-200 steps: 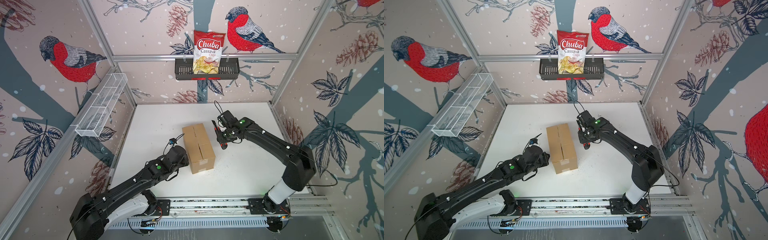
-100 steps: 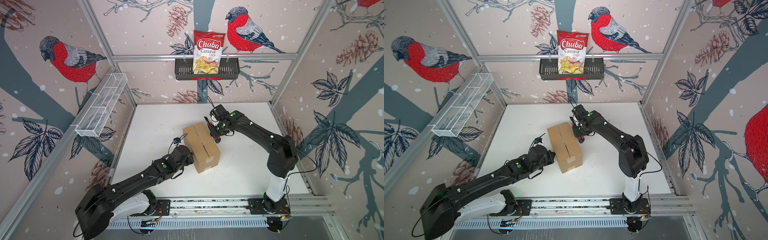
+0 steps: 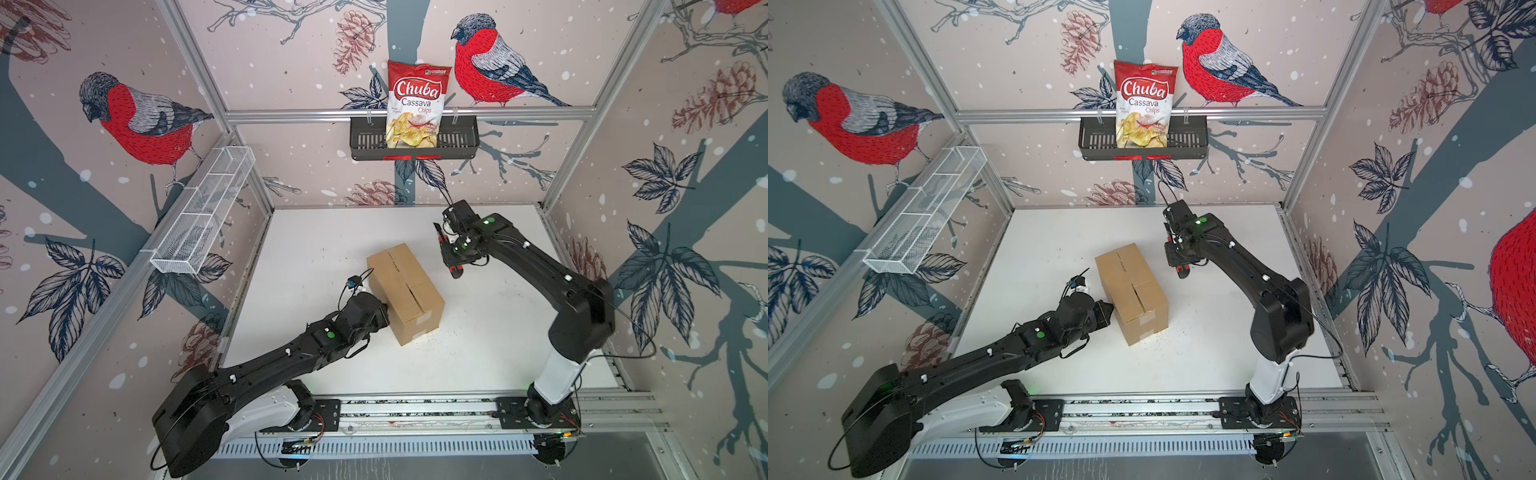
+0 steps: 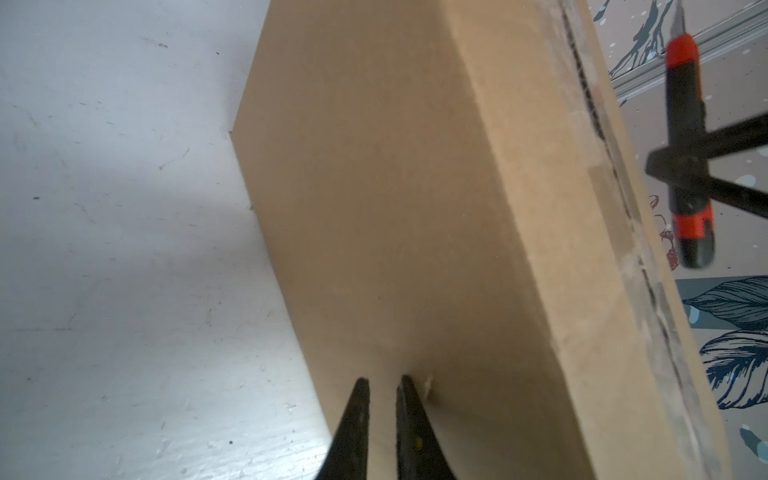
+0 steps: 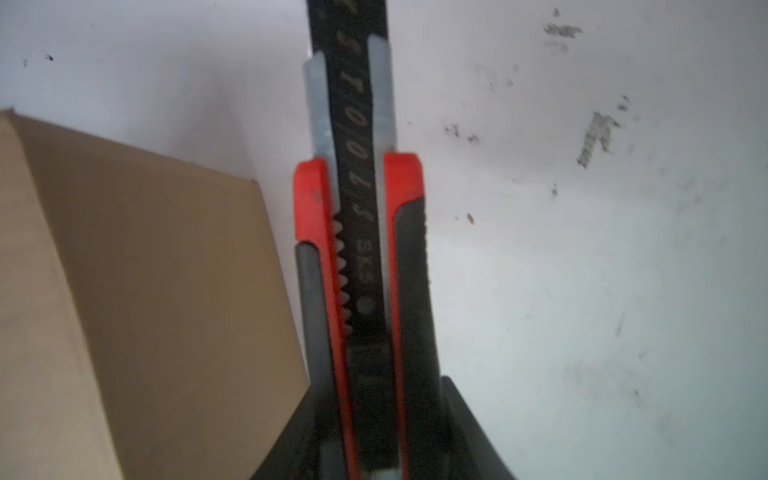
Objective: Unpack the express box
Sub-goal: 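Hold the box with the left gripper while the right gripper brings the knife near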
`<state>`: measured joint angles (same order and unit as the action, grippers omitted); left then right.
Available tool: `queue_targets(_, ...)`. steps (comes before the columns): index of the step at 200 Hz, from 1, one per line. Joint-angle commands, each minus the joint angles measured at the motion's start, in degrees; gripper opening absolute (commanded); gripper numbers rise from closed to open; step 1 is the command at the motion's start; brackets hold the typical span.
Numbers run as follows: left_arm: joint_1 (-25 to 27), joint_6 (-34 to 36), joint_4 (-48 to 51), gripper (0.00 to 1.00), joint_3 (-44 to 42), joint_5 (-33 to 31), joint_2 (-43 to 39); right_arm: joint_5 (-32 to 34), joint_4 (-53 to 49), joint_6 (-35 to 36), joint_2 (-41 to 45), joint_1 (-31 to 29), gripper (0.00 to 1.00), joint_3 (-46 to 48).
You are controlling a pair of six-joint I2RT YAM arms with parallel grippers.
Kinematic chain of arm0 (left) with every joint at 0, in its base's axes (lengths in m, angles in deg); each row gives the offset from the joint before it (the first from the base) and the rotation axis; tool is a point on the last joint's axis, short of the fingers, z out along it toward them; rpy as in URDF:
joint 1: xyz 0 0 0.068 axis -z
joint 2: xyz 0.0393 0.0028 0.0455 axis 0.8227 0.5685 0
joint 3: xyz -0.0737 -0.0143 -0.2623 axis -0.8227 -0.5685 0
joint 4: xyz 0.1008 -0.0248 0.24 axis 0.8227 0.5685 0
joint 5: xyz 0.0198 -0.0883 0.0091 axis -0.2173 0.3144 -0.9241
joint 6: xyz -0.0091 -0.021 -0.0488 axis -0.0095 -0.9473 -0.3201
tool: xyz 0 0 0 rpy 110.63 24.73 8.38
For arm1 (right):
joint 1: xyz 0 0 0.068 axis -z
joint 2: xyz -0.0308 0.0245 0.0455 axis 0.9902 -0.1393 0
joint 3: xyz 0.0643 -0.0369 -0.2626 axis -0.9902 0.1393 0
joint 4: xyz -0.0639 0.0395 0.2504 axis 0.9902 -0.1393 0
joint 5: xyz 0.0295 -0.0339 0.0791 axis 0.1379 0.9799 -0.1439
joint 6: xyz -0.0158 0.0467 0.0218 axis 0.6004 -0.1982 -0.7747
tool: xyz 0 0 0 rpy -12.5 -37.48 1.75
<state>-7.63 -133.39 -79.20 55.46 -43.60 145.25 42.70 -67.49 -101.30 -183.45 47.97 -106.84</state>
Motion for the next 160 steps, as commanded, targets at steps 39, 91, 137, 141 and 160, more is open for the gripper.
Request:
queue_targets(39, 1.57, 0.30, -5.68, 0.17, -0.12, 1.09, 0.83, 5.54, -10.32, -15.14, 17.61, -6.39, 0.13, 17.00)
queue_targets(91, 2.11, 1.22, -5.37, 0.21, 0.48, -0.53, 0.91, 4.05, -14.63, -25.58, 27.37, -14.09, 0.13, 25.46)
queue_targets(137, 2.11, 3.25, 1.51, 0.37, 3.60, -4.63, -1.68, 3.45, -15.12, -29.72, 30.57, -20.28, 0.12, 28.62)
queue_targets(141, 2.11, 3.58, 2.08, 0.39, 3.91, -5.17, -1.94, 3.37, -14.90, -30.16, 30.94, -20.85, 0.12, 28.84)
queue_targets(160, 1.86, 4.84, 4.76, 0.44, 5.05, -7.28, -3.42, 1.93, -13.26, -31.15, 32.31, -23.12, 0.12, 29.80)
